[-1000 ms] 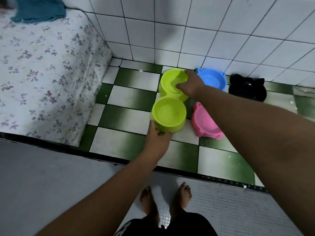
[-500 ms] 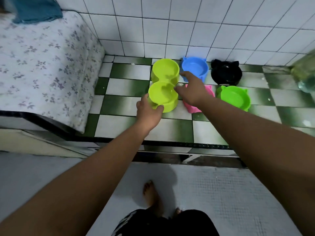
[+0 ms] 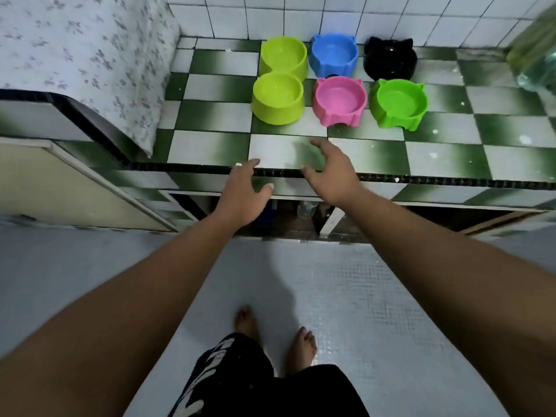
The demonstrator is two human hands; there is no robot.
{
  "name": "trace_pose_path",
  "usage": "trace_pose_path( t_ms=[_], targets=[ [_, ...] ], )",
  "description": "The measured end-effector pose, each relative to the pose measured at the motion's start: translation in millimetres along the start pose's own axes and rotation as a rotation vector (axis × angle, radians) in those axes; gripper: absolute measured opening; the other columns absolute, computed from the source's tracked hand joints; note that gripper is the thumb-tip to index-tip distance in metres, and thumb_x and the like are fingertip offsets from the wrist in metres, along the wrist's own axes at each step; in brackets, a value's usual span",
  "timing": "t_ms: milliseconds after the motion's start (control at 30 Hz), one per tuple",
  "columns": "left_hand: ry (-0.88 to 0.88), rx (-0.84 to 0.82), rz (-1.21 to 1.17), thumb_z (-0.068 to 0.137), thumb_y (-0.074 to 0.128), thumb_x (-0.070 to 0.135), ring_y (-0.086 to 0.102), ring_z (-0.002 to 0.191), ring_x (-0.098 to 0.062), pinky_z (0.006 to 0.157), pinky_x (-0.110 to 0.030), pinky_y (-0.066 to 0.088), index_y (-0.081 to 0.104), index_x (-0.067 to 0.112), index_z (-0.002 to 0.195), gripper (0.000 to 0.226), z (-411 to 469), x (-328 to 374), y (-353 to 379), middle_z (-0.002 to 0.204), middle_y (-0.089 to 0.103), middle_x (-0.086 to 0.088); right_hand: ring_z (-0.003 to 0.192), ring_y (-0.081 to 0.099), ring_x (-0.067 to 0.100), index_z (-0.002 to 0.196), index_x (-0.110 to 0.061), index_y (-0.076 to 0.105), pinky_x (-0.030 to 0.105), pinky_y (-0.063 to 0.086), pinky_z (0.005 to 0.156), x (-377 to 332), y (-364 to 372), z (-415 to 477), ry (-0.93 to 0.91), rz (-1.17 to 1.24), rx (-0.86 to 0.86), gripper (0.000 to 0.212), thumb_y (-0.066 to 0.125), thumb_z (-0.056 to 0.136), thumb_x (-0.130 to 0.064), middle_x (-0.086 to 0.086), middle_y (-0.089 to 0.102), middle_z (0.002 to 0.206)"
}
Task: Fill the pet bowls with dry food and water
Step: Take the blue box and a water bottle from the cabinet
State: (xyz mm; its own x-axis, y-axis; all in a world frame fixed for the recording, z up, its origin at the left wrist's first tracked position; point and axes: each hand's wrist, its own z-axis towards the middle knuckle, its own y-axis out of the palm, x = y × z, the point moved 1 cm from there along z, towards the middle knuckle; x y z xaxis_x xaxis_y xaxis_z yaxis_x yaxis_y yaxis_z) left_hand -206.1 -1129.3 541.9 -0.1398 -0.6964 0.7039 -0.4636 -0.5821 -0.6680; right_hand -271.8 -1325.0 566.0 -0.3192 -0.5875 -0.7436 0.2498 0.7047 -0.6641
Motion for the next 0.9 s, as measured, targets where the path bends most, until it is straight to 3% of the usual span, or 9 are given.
trace_pose_path(
  t_ms=[100, 200, 400, 600, 733, 900],
  targets=[
    [0.023, -0.047, 0.022, 0.098, 0.066, 0.033, 0.046, 0.138, -0.022, 0.113, -0.030, 0.033, 0.039, 0.023, 0.154, 0.063, -19, -31, 10, 0.151, 0.043, -0.008, 0.133, 0.049, 0.019, 0.143, -0.011, 0.048, 0.019, 0.032, 0.109, 16, 30, -34, 0.013, 0.020, 0.019, 0.056, 0.066, 0.092, -0.022, 0.007, 0.054, 0.143],
    [0.012, -0.060, 0.023, 0.097, 0.065, 0.033, 0.049, 0.134, -0.022, 0.113, -0.041, 0.042, 0.042, 0.022, 0.153, 0.061, -27, -77, 24, 0.146, 0.047, -0.008, 0.133, 0.047, 0.016, 0.144, -0.016, 0.047, 0.027, 0.036, 0.113, 35, 74, -63, 0.011, 0.011, -0.009, 0.055, 0.064, 0.093, -0.024, 0.001, 0.053, 0.144],
    [-0.084, -0.067, 0.039, 0.095, 0.070, 0.030, 0.051, 0.130, -0.024, 0.108, -0.047, 0.048, 0.044, 0.019, 0.152, 0.063, -4, -195, 70, 0.143, 0.049, -0.010, 0.139, 0.042, 0.017, 0.148, -0.018, 0.044, 0.033, 0.035, 0.116, 92, 189, -74, 0.097, 0.003, -0.136, 0.061, 0.067, 0.093, -0.027, 0.002, 0.048, 0.149],
    [-0.067, -0.057, 0.134, 0.097, 0.065, 0.037, 0.046, 0.134, -0.030, 0.110, -0.040, 0.042, 0.039, 0.021, 0.155, 0.066, 75, -307, 127, 0.147, 0.048, -0.015, 0.130, 0.050, 0.023, 0.149, -0.022, 0.039, 0.030, 0.042, 0.106, 173, 291, 3, 0.212, 0.046, -0.191, 0.069, 0.072, 0.089, -0.031, 0.006, 0.050, 0.144],
    [-0.081, -0.060, 0.178, 0.097, 0.062, 0.046, 0.042, 0.141, -0.035, 0.112, -0.048, 0.043, 0.033, 0.029, 0.158, 0.070, 143, -371, 164, 0.158, 0.040, -0.013, 0.137, 0.045, 0.025, 0.153, -0.023, 0.031, 0.034, 0.039, 0.114, 241, 346, 70, 0.247, 0.022, -0.182, 0.085, 0.076, 0.083, -0.040, 0.005, 0.041, 0.153],
    [-0.080, 0.038, 0.143, 0.096, 0.063, 0.050, 0.042, 0.143, -0.034, 0.114, -0.041, 0.038, 0.030, 0.027, 0.159, 0.075, 226, -448, 208, 0.159, 0.039, -0.012, 0.135, 0.046, 0.027, 0.155, -0.026, 0.026, 0.032, 0.039, 0.112, 316, 401, 136, 0.250, 0.017, -0.149, 0.092, 0.078, 0.081, -0.045, 0.006, 0.040, 0.153]
  ],
)
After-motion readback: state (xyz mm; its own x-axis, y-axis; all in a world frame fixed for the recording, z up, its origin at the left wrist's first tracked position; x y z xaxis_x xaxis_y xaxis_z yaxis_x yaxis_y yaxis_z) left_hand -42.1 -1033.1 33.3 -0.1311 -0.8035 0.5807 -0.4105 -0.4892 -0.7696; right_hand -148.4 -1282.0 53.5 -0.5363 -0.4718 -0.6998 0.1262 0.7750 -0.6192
